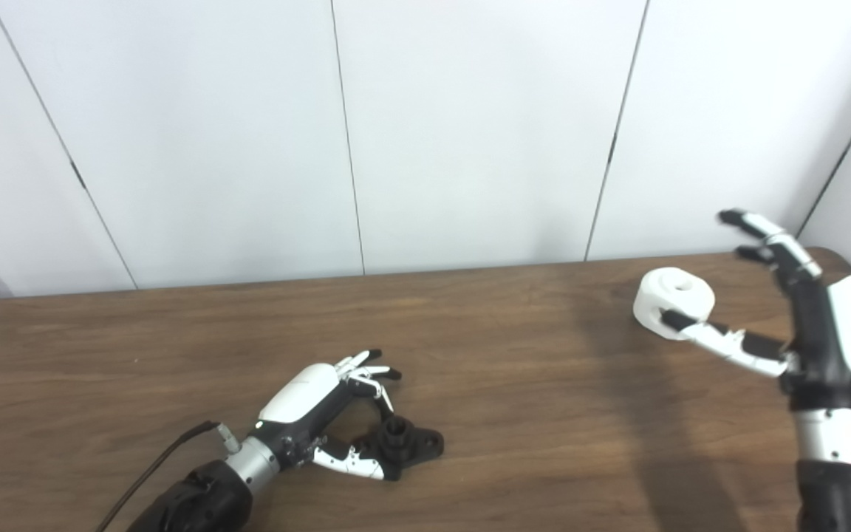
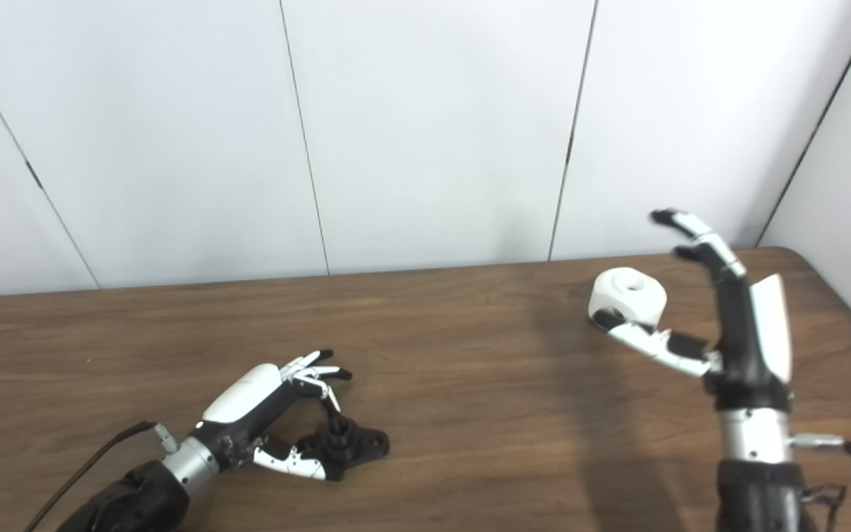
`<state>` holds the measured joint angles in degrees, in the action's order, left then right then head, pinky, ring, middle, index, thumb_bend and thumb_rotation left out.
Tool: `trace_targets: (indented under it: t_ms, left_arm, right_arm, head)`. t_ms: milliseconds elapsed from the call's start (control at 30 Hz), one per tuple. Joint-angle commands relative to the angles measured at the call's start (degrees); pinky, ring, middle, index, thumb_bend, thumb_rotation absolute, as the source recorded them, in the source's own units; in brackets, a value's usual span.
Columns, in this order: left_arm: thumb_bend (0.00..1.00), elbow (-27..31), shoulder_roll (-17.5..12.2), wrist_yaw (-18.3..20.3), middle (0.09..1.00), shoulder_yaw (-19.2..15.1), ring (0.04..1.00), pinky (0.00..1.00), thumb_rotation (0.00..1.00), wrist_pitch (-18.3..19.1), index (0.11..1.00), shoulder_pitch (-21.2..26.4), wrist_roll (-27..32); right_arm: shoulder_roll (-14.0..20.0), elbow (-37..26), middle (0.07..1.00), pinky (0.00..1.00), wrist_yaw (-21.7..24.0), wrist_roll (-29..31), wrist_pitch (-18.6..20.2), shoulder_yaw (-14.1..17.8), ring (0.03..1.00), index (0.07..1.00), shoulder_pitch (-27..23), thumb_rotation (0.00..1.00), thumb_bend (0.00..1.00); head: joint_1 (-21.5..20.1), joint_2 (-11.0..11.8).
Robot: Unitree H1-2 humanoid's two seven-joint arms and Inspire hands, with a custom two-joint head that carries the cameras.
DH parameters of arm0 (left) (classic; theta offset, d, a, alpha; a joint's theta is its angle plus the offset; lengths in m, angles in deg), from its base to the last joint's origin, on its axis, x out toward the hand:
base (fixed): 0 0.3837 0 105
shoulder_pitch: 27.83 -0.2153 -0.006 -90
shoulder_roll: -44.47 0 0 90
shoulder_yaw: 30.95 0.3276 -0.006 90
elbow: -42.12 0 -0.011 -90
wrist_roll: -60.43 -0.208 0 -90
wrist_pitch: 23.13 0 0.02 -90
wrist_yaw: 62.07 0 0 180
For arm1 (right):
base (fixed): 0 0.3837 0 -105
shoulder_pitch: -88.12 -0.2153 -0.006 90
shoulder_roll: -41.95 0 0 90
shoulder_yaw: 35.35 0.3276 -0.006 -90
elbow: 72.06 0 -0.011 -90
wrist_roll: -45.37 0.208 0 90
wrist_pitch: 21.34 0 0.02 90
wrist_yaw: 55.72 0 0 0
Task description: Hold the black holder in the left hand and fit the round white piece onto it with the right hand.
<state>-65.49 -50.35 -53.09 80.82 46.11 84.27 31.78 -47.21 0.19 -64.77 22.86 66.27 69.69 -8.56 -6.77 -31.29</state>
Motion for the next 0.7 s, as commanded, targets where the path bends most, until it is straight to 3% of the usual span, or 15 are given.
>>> trace_targets:
  t_ms: [0,33,133,333,467,667]
  left_arm:
    - [0.52,-0.6,0.2,0.5,0.868,0.7,1.000,1.00,0.05,0.4,0.481,-0.7,-1.6]
    - [0.52,-0.8,0.2,0.3,0.867,0.6,1.000,1.00,0.05,0.2,0.481,-0.8,-1.6]
    - [0.52,-1.4,0.1,-0.2,0.867,0.6,1.000,1.00,0.05,-0.4,0.482,-0.8,-1.6]
    - [0.52,-1.2,-0.1,-0.3,0.868,-0.1,1.000,1.00,0.05,-0.4,0.482,-0.7,-0.8]
    - [0.52,-1.8,-0.5,-0.5,0.863,-0.5,1.000,1.00,0.05,-1.7,0.482,-0.8,-0.2]
    - [0.52,-1.8,-1.1,0.2,0.861,-1.3,1.000,1.00,0.05,-2.6,0.482,-1.0,0.5]
  right_arm:
    - [1.9,0.9,0.831,0.72,-1.1,-1.2,0.3,1.0,0.834,0.761,-2.1,0.23,0.70]
    - [2.5,2.2,0.833,0.73,-1.1,-1.5,0.8,1.2,0.836,0.761,-2.5,0.23,0.71]
    - [4.1,5.2,0.873,0.89,-1.2,-2.7,1.9,1.2,0.911,0.801,-3.0,0.27,0.69]
    - [5.3,9.4,0.904,0.96,-2.0,-2.7,4.0,1.6,0.960,0.813,-5.2,0.24,0.68]
    - [5.1,13.3,0.867,0.91,-3.8,-1.5,3.9,2.1,0.930,0.781,-7.4,0.20,0.71]
    - [5.5,16.9,0.895,0.81,-2.3,0.8,7.2,1.5,0.906,0.796,-9.1,0.28,0.71]
  head:
    - [0.0,0.0]
    - [0.0,0.0]
    - [-0.6,0.3]
    - [-2.3,1.1]
    - [-5.8,2.4]
    - [-8.1,2.7]
